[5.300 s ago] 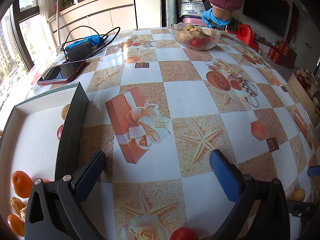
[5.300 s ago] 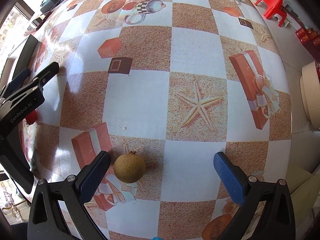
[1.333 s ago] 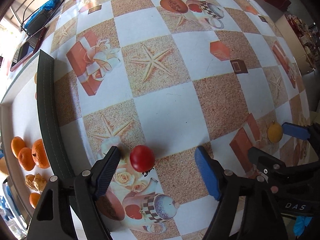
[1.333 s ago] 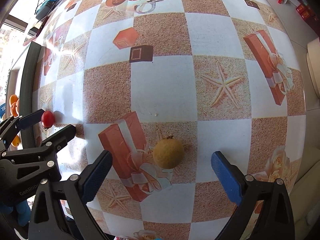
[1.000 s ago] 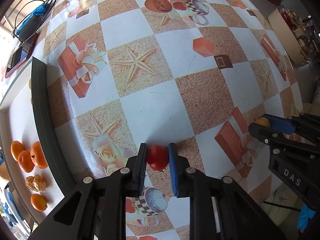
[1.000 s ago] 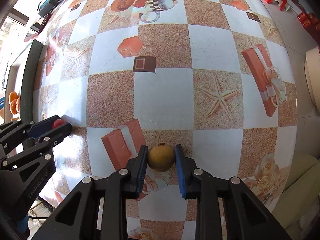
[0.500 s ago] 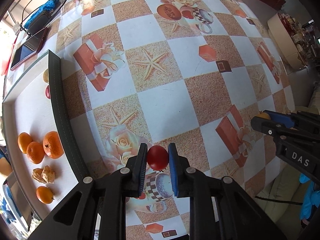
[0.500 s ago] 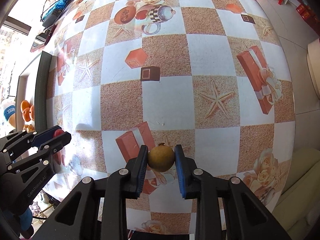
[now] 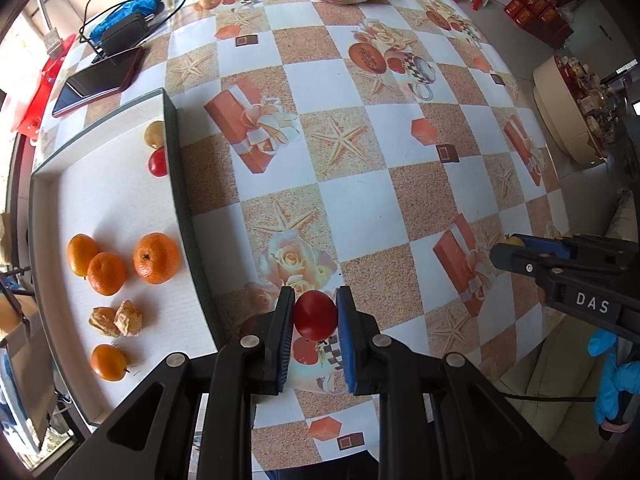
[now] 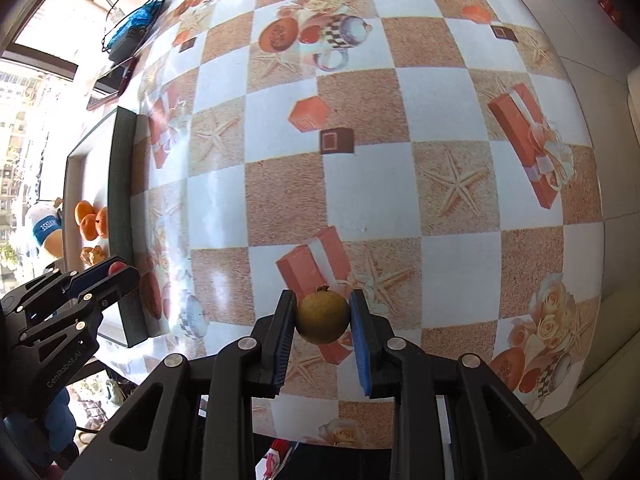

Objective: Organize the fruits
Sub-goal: 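Carry the kiwi into the tray with the right tool while the left tool carries the tomato, then open the right tool over the tray while the left tool releases the tomato there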

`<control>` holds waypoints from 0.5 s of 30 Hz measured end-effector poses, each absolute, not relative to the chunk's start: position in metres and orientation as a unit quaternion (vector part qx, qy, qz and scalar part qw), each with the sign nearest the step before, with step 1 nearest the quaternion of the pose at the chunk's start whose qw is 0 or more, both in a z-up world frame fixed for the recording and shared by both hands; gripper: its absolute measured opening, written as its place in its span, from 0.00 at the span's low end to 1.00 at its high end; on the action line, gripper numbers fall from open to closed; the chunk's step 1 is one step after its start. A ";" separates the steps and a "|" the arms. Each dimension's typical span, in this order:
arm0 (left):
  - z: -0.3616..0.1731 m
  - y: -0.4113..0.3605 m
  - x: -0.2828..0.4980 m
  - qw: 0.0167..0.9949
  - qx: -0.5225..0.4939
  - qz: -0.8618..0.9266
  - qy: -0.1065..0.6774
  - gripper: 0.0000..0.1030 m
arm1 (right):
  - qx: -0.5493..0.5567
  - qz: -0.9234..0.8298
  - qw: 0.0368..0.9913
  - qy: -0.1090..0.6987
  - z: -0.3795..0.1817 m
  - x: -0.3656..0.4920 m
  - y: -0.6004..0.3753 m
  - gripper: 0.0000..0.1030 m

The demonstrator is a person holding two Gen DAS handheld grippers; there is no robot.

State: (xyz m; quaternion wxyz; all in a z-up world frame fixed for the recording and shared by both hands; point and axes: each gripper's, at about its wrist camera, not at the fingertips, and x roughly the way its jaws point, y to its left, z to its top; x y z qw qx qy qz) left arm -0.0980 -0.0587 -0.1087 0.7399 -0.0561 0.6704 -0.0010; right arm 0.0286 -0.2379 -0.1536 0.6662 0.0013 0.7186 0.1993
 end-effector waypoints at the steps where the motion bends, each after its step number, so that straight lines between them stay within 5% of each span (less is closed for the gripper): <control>1: -0.103 -0.050 -0.100 0.742 -0.060 0.012 0.668 0.22 | -0.006 0.214 0.666 0.714 -0.148 0.029 -0.227 0.28; 15: -0.149 0.054 -0.169 0.692 -0.135 0.155 0.692 0.23 | -0.086 0.396 0.598 0.691 -0.125 0.001 -0.019 0.28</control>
